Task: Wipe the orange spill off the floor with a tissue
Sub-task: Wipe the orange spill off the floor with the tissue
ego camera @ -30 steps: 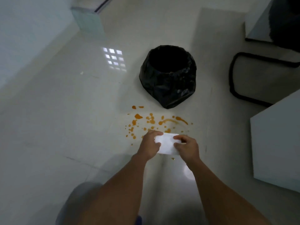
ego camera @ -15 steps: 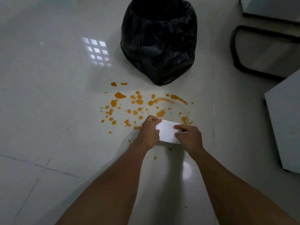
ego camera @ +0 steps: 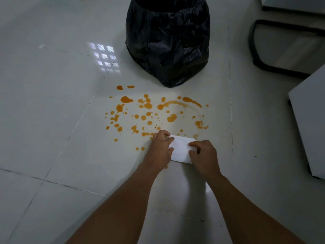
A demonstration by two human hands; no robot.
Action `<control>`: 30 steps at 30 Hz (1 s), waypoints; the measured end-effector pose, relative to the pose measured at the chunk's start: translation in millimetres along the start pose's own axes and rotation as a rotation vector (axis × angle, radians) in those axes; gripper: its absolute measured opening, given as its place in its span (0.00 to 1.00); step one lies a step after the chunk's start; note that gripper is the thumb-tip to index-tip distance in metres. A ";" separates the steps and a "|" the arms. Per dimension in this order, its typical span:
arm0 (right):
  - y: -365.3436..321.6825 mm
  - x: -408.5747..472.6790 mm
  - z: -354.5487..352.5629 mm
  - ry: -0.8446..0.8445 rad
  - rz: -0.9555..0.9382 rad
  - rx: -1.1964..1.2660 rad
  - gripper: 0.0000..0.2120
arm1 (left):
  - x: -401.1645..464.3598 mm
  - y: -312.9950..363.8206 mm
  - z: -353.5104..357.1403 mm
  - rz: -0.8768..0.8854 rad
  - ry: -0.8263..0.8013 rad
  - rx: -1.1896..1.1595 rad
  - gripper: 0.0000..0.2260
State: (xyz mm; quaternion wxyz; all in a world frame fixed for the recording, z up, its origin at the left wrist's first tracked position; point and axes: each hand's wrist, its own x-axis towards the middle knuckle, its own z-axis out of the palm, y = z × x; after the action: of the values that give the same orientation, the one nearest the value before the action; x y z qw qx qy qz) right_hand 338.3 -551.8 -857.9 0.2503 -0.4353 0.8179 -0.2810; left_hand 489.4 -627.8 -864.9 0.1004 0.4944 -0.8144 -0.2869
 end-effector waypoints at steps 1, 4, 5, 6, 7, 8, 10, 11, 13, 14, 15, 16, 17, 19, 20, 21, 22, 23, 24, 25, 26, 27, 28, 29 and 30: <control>0.1 -2.5 1.1 0.037 -0.046 -0.060 0.14 | 0.8 -0.7 0.2 0.013 0.015 0.061 0.17; 3.8 -8.9 4.7 0.105 -0.261 -0.345 0.20 | -0.4 -3.9 0.3 0.039 0.040 0.201 0.17; 6.3 -9.3 6.3 0.043 -0.340 -0.414 0.23 | -1.7 -5.7 0.5 0.041 0.044 0.217 0.17; 8.5 -9.0 8.3 -0.048 -0.416 -0.472 0.24 | -3.0 -7.8 1.1 0.044 0.048 0.226 0.17; 10.2 -7.9 11.3 -0.140 -0.482 -0.523 0.26 | -4.2 -9.9 1.6 0.047 0.056 0.234 0.17; 11.4 -6.5 14.5 -0.216 -0.524 -0.558 0.27 | -5.7 -11.3 1.9 0.050 0.062 0.248 0.17; 11.8 -6.3 22.1 -0.305 -0.530 -0.561 0.27 | -7.8 -13.6 1.5 0.059 0.061 0.292 0.16; 11.4 -8.2 25.8 -0.330 -0.503 -0.545 0.27 | -8.7 -15.1 1.4 0.070 0.057 0.317 0.17; 11.8 -12.7 33.3 -0.336 -0.459 -0.517 0.29 | -11.0 -18.6 -0.5 0.092 0.068 0.353 0.18; 12.1 -14.9 36.1 -0.318 -0.443 -0.508 0.30 | -12.9 -20.9 -3.1 0.087 0.086 0.346 0.19; 12.2 -16.8 38.3 -0.301 -0.428 -0.500 0.32 | -15.5 -24.7 -6.9 0.056 0.127 0.314 0.19; 11.5 -17.6 40.1 -0.294 -0.417 -0.493 0.33 | -19.3 -31.0 -11.7 0.001 0.193 0.259 0.20; 10.8 -18.3 41.5 -0.296 -0.411 -0.490 0.34 | -25.3 -39.4 -16.5 -0.060 0.272 0.193 0.20; 9.2 -19.7 43.1 -0.304 -0.405 -0.495 0.35 | -41.4 -59.6 -25.7 -0.150 0.377 0.130 0.23; 7.6 -20.3 43.6 -0.310 -0.402 -0.501 0.35 | -50.4 -70.7 -30.1 -0.167 0.379 0.145 0.27; 5.5 -21.3 44.6 -0.316 -0.400 -0.510 0.35 | -60.1 -81.6 -33.0 -0.171 0.354 0.177 0.33; 4.0 -21.7 45.0 -0.317 -0.403 -0.522 0.34 | -68.7 -91.2 -34.4 -0.173 0.313 0.217 0.39; 2.5 -23.3 45.7 -0.314 -0.413 -0.537 0.34 | -77.2 -99.9 -34.9 -0.176 0.270 0.253 0.44; 1.4 -26.7 46.9 -0.312 -0.426 -0.547 0.35 | -84.9 -107.1 -34.3 -0.184 0.233 0.281 0.49; 1.6 -32.0 48.0 -0.312 -0.437 -0.546 0.36 | -91.5 -112.1 -32.6 -0.191 0.198 0.305 0.53; 3.6 -39.2 48.7 -0.311 -0.442 -0.535 0.36 | -96.4 -114.9 -30.4 -0.195 0.164 0.332 0.55; 7.4 -47.3 49.0 -0.307 -0.442 -0.525 0.37 | -99.7 -116.2 -28.4 -0.197 0.135 0.361 0.57; 12.4 -55.5 48.7 -0.299 -0.433 -0.516 0.37 | -101.5 -116.7 -26.9 -0.199 0.114 0.385 0.59; 18.2 -61.6 47.5 -0.285 -0.414 -0.509 0.38 | -101.8 -116.2 -25.9 -0.202 0.103 0.398 0.59; 23.0 -63.8 46.1 -0.270 -0.390 -0.502 0.38 | -101.3 -115.5 -25.6 -0.207 0.095 0.405 0.60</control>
State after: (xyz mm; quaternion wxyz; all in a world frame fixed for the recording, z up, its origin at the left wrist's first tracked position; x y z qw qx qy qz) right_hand 387.0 -497.9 -896.0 0.1831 -0.6647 0.7224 -0.0533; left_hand 636.9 -589.8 -897.3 0.0075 0.5982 -0.7947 -0.1025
